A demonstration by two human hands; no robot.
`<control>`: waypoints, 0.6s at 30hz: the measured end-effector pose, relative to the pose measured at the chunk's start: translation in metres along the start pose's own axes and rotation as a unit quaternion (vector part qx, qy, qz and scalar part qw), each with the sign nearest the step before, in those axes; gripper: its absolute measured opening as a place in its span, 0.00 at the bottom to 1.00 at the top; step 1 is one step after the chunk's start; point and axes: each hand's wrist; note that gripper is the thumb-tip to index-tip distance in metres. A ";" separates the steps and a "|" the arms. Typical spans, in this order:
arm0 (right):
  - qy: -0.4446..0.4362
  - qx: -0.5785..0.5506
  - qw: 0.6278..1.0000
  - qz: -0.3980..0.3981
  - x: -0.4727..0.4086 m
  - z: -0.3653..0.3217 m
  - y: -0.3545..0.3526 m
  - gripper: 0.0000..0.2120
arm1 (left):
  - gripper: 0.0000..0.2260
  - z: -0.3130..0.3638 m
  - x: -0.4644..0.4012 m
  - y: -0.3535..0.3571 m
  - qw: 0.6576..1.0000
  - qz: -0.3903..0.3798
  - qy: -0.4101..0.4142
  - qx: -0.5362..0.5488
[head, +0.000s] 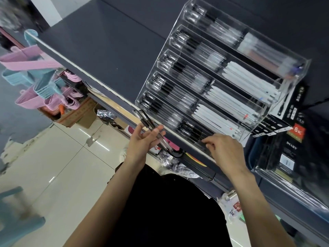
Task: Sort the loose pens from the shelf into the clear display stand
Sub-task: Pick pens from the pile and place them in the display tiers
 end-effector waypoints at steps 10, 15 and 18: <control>-0.057 -0.019 0.996 0.060 -0.005 -0.024 0.001 0.14 | 0.15 0.000 0.002 0.007 1.000 0.008 0.005 -0.022; -0.086 -0.200 0.973 0.073 0.002 -0.059 -0.025 0.11 | 0.05 0.000 0.004 0.017 1.000 -0.007 -0.005 -0.013; -0.078 -0.278 0.957 0.041 0.000 -0.068 -0.026 0.10 | 0.11 -0.002 0.005 0.024 0.999 -0.030 0.003 -0.016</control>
Point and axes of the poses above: each hand's wrist, its own x-axis away from the middle knuckle, its own y-axis out of the palm, z = x × y, and after that the axes turned 12 degrees about x, right-handed
